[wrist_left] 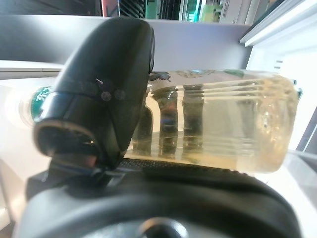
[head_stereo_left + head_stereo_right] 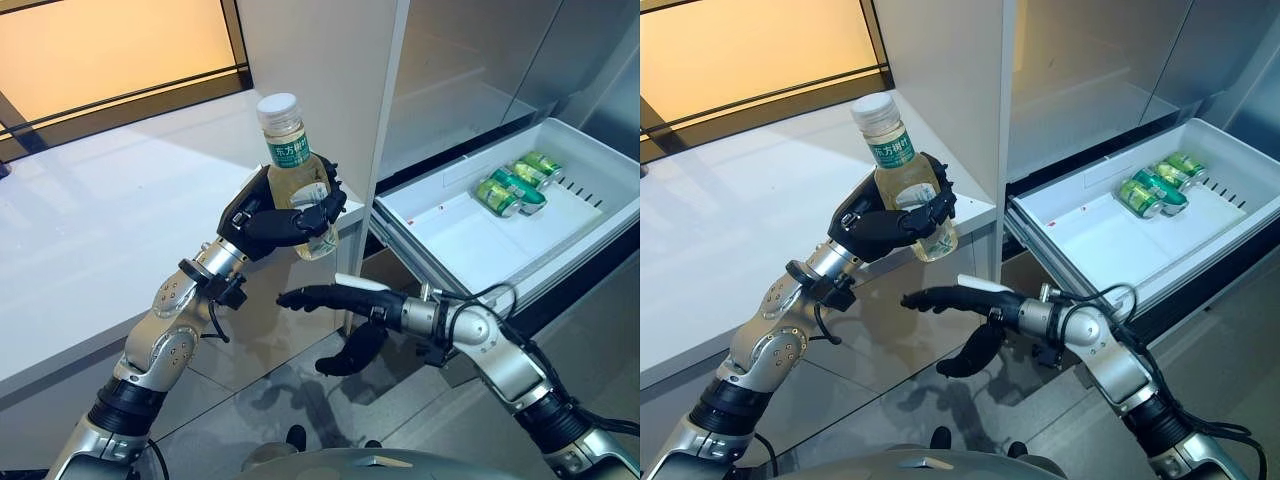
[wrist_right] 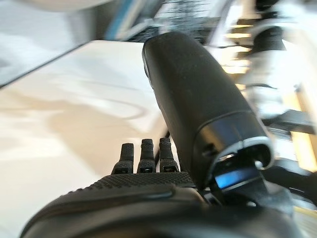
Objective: Put drinks into fridge and close the fridge
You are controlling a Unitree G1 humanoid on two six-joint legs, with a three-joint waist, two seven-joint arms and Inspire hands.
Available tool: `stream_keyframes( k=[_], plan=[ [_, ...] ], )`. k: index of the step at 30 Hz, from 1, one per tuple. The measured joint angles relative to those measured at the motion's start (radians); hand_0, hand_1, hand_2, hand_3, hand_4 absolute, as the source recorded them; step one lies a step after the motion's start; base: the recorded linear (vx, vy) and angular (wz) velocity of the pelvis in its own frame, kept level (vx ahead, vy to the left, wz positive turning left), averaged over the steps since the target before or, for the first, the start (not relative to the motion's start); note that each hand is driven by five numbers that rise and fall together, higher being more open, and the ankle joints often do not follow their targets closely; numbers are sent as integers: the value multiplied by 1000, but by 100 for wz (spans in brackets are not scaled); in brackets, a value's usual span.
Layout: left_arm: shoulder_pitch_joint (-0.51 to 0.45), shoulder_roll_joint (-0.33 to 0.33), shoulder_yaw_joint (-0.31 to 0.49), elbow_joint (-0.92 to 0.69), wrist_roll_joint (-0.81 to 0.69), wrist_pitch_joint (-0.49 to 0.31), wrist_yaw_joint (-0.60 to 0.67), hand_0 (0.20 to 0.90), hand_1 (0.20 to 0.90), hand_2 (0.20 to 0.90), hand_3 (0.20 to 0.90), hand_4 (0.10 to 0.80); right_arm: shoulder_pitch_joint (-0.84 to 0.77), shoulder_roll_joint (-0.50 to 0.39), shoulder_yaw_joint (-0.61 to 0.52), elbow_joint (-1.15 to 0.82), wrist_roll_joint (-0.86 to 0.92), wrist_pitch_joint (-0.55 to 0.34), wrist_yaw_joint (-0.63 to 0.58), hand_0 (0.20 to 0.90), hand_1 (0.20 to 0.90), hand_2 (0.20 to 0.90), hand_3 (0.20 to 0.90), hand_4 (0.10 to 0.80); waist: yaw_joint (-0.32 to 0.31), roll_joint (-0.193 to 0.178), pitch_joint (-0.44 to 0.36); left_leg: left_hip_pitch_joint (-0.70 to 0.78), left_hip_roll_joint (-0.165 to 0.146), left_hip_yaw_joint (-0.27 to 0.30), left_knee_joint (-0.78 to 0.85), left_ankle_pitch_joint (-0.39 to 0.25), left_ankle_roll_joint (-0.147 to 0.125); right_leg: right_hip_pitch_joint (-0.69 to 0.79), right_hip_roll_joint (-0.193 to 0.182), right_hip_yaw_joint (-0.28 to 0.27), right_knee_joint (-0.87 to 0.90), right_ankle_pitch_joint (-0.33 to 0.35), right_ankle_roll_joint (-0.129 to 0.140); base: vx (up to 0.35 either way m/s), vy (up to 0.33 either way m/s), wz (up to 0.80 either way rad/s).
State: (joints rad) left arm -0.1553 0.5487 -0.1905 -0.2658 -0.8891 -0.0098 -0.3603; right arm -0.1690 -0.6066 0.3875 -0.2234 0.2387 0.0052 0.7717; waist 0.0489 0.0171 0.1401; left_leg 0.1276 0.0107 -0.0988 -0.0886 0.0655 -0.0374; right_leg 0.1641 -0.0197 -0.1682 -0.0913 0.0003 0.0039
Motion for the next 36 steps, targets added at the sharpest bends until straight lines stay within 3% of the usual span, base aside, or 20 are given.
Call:
stream_keyframes(
  k=[8,16,25,36],
  plan=[
    [0,2,72,-7,-2,-82,-67,300,300,300,200,100,-2,-1,-95,-22,304,45,69,900,900,900,900,800,-2,-12,7,0,0,0,0,0,0,0,0,0,0,0,0,0,0,0],
    [0,40,168,-7,47,-130,-38,300,300,300,200,100,3,-5,-306,-30,339,9,29,900,900,900,900,800,-4,-15,9,-2,-1,1,0,0,0,-2,0,0,0,0,0,0,0,0],
    [0,67,168,-7,67,-132,-20,300,300,300,200,100,3,-12,-335,-27,340,10,-71,900,900,900,900,800,-15,-16,9,-2,-6,1,0,0,0,-2,-1,1,0,0,0,0,0,0],
    [0,76,153,-7,67,-132,-35,300,300,300,200,100,-6,-15,-322,34,371,82,-151,900,900,900,900,800,-24,-16,8,-2,-6,0,0,0,0,-1,-1,0,0,0,0,0,0,0]
  ],
)
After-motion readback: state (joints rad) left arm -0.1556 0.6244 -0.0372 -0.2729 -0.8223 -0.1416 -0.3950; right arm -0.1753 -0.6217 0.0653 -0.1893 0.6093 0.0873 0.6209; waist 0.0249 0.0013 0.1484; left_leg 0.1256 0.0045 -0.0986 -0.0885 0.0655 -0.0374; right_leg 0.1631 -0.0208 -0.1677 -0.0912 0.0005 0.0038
